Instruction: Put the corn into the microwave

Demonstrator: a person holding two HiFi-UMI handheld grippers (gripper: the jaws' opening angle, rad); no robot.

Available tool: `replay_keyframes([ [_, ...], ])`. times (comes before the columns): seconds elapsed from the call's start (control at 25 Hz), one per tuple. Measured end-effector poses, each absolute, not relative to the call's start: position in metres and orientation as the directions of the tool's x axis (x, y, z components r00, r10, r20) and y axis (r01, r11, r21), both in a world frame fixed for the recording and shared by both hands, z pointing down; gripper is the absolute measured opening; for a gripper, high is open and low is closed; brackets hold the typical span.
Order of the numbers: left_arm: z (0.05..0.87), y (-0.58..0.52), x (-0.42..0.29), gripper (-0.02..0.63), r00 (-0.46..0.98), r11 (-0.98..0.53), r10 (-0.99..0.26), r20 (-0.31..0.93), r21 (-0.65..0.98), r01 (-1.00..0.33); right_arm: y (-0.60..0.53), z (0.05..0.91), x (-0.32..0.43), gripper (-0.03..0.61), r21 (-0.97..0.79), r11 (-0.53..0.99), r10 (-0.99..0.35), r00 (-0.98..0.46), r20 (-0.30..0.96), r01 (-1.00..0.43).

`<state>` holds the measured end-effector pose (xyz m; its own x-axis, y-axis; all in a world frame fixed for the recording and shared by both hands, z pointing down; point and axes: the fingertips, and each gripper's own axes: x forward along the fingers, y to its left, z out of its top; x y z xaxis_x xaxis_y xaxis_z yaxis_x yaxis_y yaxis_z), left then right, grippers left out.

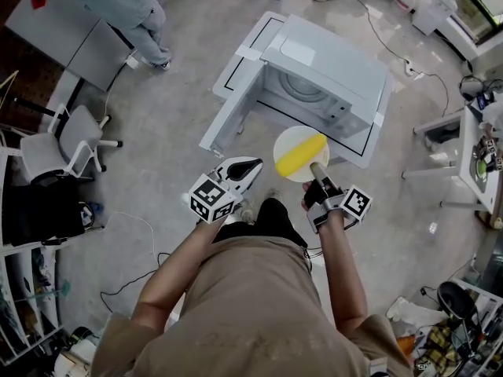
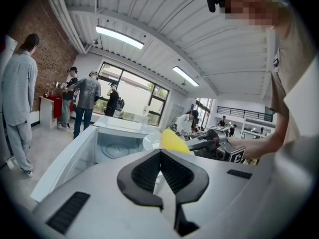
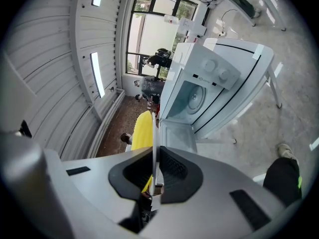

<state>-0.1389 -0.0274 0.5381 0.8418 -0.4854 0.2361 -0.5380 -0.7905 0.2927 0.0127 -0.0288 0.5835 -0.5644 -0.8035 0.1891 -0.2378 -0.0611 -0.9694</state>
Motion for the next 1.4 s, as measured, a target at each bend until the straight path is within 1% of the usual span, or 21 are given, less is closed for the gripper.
replay_keyframes([
  [0.44, 0.527, -0.062, -0.115, 0.006, 0.805, -0.748, -0.530, 0.267, 0.299, -0.592, -0.071, 0.590, 0.031, 0.026, -0.961, -0.051, -0.753, -0.622, 0.216, -0.272],
  [0.6, 0.525, -0.074, -0.107, 0.006, 0.774, -0.714, -0.573, 0.270, 0.299, -0.633, -0.086, 0.593, 0.037, 0.025, -0.967, -0.062, -0.727, -0.653, 0.213, -0.247],
  [0.76, 0.526, -0.087, -0.098, 0.006, 0.751, -0.698, -0.607, 0.259, 0.278, -0.660, -0.101, 0.595, 0.050, 0.025, -0.966, -0.062, -0.734, -0.644, 0.215, -0.251],
  [0.88, 0.530, -0.095, -0.102, 0.006, 0.719, -0.668, -0.646, 0.256, 0.268, -0.695, -0.116, 0.603, 0.048, 0.025, -0.970, -0.051, -0.735, -0.649, 0.197, -0.237],
  [1.08, 0.545, -0.110, -0.115, 0.006, 0.661, -0.597, -0.703, 0.262, 0.287, -0.749, -0.149, 0.623, 0.037, 0.026, -0.968, -0.048, -0.705, -0.678, 0.207, -0.245],
  [1.2, 0.557, -0.117, -0.119, 0.006, 0.645, -0.585, -0.714, 0.274, 0.273, -0.764, -0.163, 0.636, 0.031, 0.025, -0.967, -0.050, -0.689, -0.693, 0.214, -0.249],
  [1.4, 0.563, -0.119, -0.120, 0.006, 0.665, -0.616, -0.692, 0.283, 0.249, -0.747, -0.173, 0.653, 0.030, 0.026, -0.964, -0.056, -0.674, -0.702, 0.230, -0.261],
])
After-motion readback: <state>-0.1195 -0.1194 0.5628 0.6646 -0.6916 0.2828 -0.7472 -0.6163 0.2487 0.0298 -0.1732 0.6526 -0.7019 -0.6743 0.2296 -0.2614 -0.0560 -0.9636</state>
